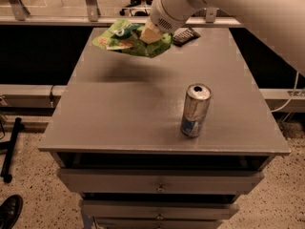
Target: Move green rice chip bag near rxbar chocolate
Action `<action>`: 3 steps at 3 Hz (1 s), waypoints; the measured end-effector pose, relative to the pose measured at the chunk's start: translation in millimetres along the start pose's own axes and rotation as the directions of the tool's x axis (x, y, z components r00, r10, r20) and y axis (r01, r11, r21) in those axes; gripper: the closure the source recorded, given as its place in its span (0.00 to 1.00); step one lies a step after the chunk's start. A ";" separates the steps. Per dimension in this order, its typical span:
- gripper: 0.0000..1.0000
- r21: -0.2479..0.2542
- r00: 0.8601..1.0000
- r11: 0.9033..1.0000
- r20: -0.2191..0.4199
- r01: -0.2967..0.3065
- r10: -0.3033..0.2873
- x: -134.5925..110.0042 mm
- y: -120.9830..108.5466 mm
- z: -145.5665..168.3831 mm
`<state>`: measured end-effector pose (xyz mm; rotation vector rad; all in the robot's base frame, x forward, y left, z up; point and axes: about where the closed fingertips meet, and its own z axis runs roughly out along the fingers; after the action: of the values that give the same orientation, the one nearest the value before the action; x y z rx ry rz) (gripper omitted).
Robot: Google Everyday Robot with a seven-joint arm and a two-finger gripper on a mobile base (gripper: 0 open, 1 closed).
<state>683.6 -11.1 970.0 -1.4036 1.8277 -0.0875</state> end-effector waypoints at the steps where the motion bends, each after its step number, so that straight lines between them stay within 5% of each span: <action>1: 1.00 0.026 0.999 0.999 -0.041 -0.032 0.033 22.5 -9.9 -1.9; 2: 1.00 0.160 0.978 0.983 -0.169 -0.093 0.120 95.5 -55.8 -12.0; 3: 1.00 0.274 0.950 0.953 -0.242 -0.126 0.195 149.5 -94.0 -18.1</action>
Offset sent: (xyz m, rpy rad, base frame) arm 0.0448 -0.1797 -0.0209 -0.1555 -0.0372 -0.4022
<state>737.6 -178.6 947.1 -1.0967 2.0614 -0.4321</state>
